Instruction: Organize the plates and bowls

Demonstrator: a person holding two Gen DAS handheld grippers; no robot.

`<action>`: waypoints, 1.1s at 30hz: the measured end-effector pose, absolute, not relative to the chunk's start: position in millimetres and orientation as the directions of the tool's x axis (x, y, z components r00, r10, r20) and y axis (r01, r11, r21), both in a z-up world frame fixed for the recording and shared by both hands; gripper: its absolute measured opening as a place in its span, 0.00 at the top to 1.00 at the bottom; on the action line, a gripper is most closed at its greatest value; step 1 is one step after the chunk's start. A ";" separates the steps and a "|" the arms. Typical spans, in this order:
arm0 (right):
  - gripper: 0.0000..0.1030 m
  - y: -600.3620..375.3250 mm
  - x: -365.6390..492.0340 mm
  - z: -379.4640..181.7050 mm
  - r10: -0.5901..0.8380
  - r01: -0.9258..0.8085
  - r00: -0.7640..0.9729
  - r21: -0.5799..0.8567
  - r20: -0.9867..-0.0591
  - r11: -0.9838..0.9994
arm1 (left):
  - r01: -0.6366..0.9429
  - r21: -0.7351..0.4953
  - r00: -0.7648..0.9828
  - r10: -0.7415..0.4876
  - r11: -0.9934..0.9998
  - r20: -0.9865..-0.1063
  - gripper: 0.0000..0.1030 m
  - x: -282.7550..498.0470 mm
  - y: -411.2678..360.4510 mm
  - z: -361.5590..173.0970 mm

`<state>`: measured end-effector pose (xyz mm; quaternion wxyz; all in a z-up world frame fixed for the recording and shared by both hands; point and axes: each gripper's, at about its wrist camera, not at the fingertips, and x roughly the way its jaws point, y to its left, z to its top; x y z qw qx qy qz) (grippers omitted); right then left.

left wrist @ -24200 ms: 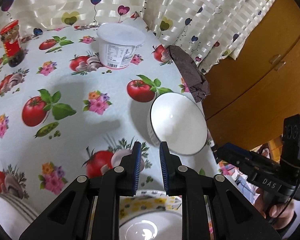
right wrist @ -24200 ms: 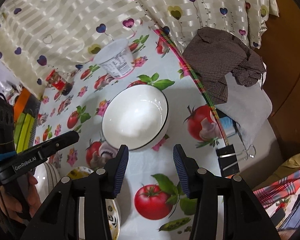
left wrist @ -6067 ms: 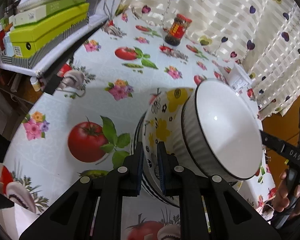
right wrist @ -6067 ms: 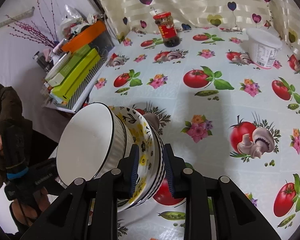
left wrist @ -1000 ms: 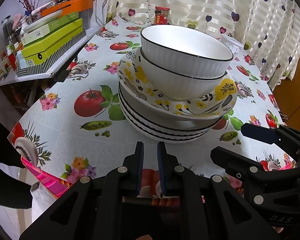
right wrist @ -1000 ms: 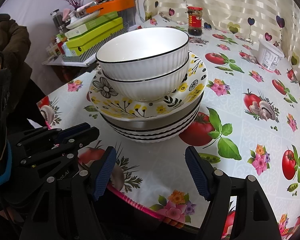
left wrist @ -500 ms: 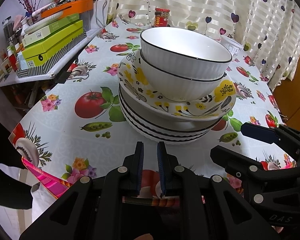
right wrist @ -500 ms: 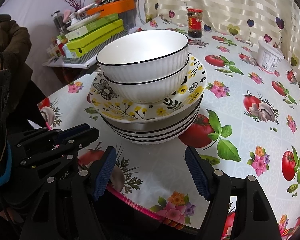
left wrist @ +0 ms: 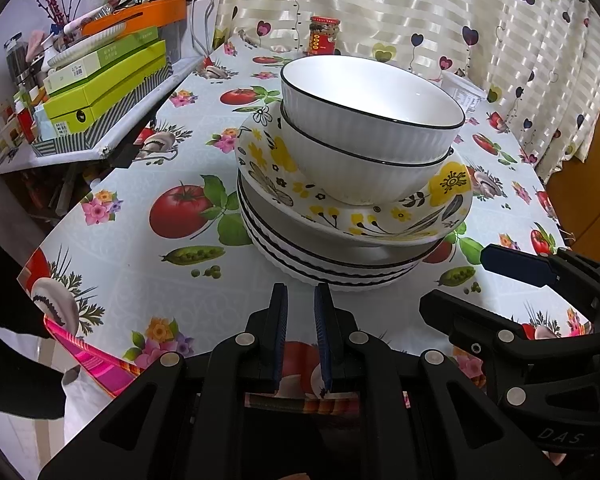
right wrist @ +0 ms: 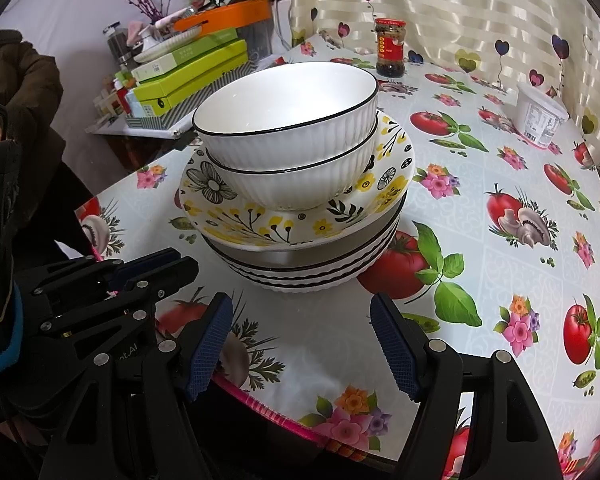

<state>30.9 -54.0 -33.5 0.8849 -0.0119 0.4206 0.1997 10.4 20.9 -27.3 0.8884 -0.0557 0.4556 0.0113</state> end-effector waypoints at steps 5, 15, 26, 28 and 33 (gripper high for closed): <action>0.30 -53.9 30.5 -33.6 0.344 -0.364 0.567 0.147 -0.749 0.920 | -0.071 -0.090 0.585 -0.031 0.993 -0.811 0.86 10.8 21.1 -27.1; 0.30 -54.1 31.4 -32.9 0.342 -0.363 0.568 0.144 -0.748 0.920 | -0.072 -0.088 0.583 -0.030 0.993 -0.812 0.86 10.3 20.9 -27.3; 0.30 -54.4 31.0 -33.6 0.344 -0.364 0.567 0.147 -0.748 0.920 | -0.077 -0.089 0.583 -0.028 0.993 -0.812 0.86 10.8 19.8 -27.6; 0.30 -54.3 30.7 -33.7 0.344 -0.364 0.567 0.147 -0.748 0.920 | -0.076 -0.087 0.583 -0.026 0.993 -0.812 0.86 10.3 19.8 -27.6; 0.30 -54.4 30.9 -33.7 0.344 -0.364 0.568 0.146 -0.748 0.920 | -0.077 -0.086 0.584 -0.026 0.993 -0.811 0.86 10.4 19.9 -27.7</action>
